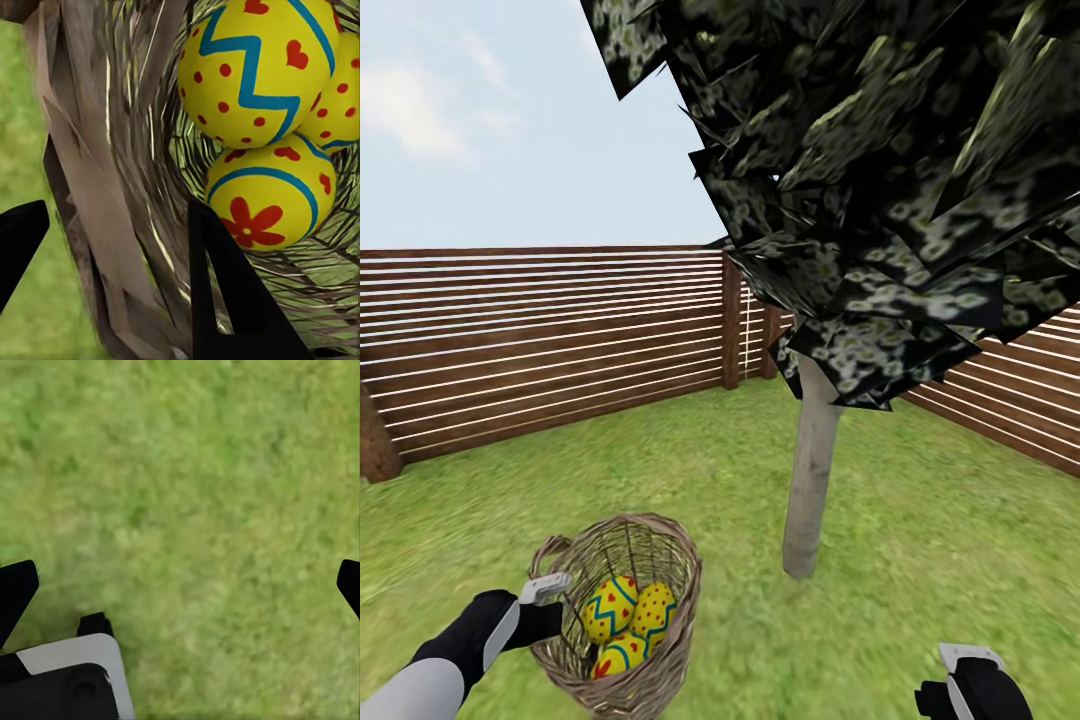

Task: Take the three Easter eggs out of the wicker basket on the lawn in the garden, then place them on the lawn next to a single tree (choose any tree) so that all three eggs are next to the same tree and none are left in the basket.

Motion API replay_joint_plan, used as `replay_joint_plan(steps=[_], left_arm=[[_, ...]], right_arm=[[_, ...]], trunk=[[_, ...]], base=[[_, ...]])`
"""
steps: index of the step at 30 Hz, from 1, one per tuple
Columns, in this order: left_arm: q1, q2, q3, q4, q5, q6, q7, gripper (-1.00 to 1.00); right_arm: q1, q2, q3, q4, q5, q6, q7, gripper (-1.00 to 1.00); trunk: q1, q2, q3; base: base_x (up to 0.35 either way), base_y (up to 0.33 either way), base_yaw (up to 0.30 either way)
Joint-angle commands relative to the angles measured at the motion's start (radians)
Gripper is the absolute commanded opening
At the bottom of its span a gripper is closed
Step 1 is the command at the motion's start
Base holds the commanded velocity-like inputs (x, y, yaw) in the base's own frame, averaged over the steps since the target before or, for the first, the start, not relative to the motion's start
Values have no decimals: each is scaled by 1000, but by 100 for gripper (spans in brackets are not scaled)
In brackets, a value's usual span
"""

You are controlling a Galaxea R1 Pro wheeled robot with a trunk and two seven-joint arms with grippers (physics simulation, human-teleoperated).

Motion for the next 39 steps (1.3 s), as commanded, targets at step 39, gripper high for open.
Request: replay_joint_plan(steps=[39], left_arm=[[-1, -19, 4, -2, 12, 8, 1, -100]], right_arm=[[0, -1, -3, 2, 0, 4, -7, 100]], trunk=[[150, -275, -124]], base=[[0, 0, 0]])
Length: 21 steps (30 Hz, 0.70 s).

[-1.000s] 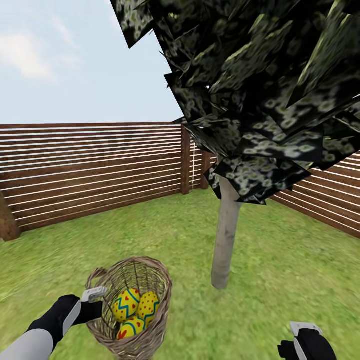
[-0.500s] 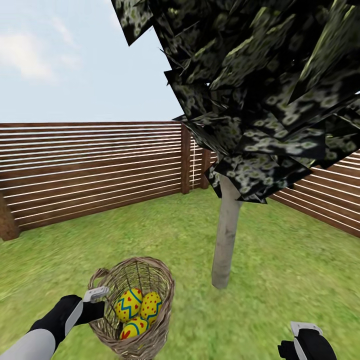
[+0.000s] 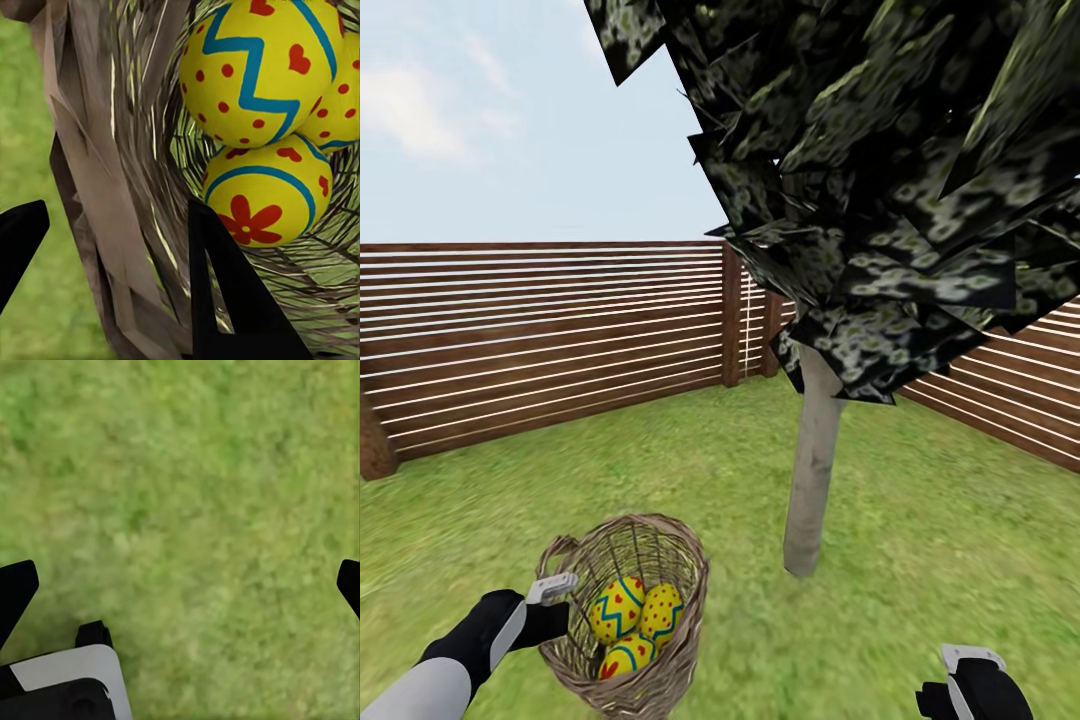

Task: Take the three Easter eggs out of the wicker basket on the lawn in the garden, then place them on the lawn next to a single tree (choose any tree) so that all three eggs are next to the same tree and none are left in the basket.

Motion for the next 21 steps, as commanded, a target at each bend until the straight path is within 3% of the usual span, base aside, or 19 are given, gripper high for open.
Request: replay_joint_plan(steps=[1, 21], left_arm=[[-1, -1, 6, -2, 14, 8, 0, -100], [-1, -12, 6, -1, 13, 8, 1, -100]], right_arm=[[-1, 0, 0, -1, -3, 4, -4, 100], [-1, 0, 0, -1, -3, 4, -4, 100]], trunk=[[4, -9, -5], [81, -149, -67]], base=[[0, 0, 0], [0, 0, 0]])
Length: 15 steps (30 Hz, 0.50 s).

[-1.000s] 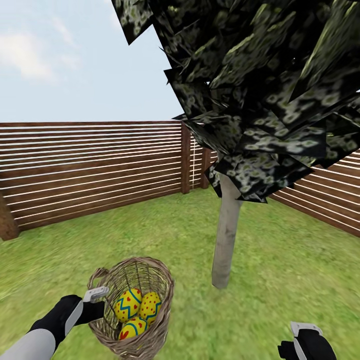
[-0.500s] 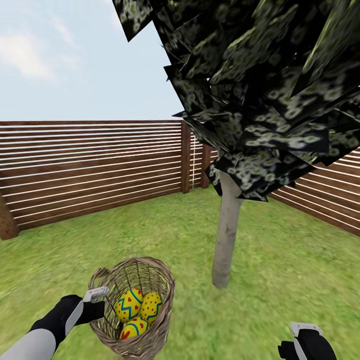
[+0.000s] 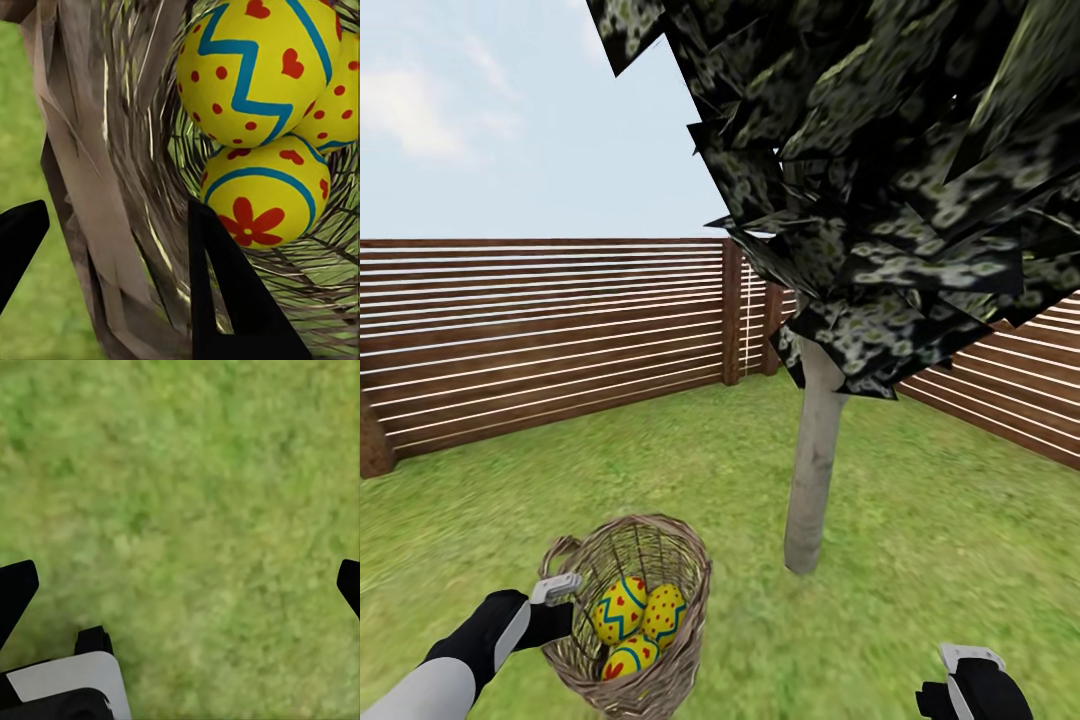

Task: Take the three Easter eggs out of the wicker basket on the lawn in the garden, then place them on the lawn next to a single tree (choose any tree) so that all three eggs are next to the same tree and none are left in the basket.

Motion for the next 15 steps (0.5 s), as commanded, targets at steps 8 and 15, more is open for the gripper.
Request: replay_joint_plan(steps=[8, 15], left_arm=[[-1, -4, 6, -2, 15, 8, 0, -100], [-1, -4, 6, -2, 15, 8, 0, -100]], right_arm=[[-1, 0, 1, -1, -3, 5, -4, 100], [-1, 0, 0, -1, -3, 5, -4, 100]], trunk=[[31, -57, -26], [58, -106, -48]], base=[[0, 0, 0], [0, 0, 0]])
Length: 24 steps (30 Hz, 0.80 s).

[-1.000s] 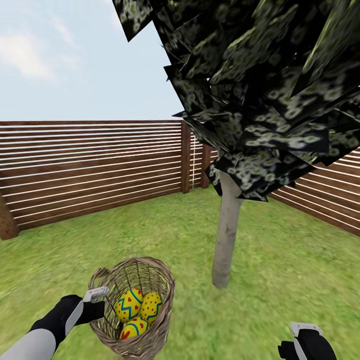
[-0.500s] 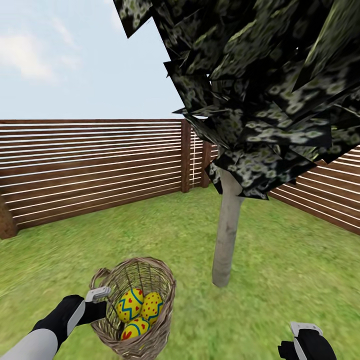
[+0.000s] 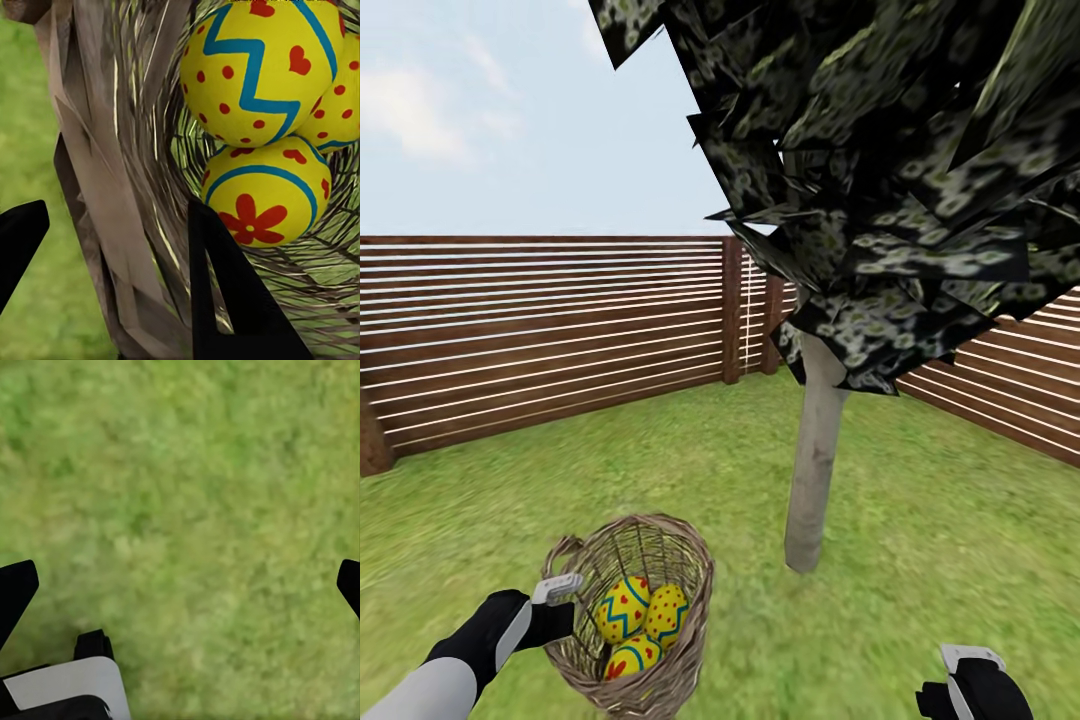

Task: Take the three Easter eggs out of the wicker basket on the lawn in the garden, then place them on the lawn next to a single tree (choose any tree) so that all three eggs are next to the same tree and none are left in the basket.

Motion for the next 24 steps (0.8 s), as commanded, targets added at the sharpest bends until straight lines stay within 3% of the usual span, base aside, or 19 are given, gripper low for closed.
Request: replay_joint_plan(steps=[1, 24], left_arm=[[-1, -1, 6, -2, 13, 7, 0, -100], [-1, -11, 4, 0, 10, 7, 0, -100]], right_arm=[[-1, 0, 0, -1, -3, 4, -4, 100], [-1, 0, 2, 2, -3, 3, -4, 100]], trunk=[[4, -8, -4], [92, -169, -77]], base=[[0, 0, 0], [0, 0, 0]])
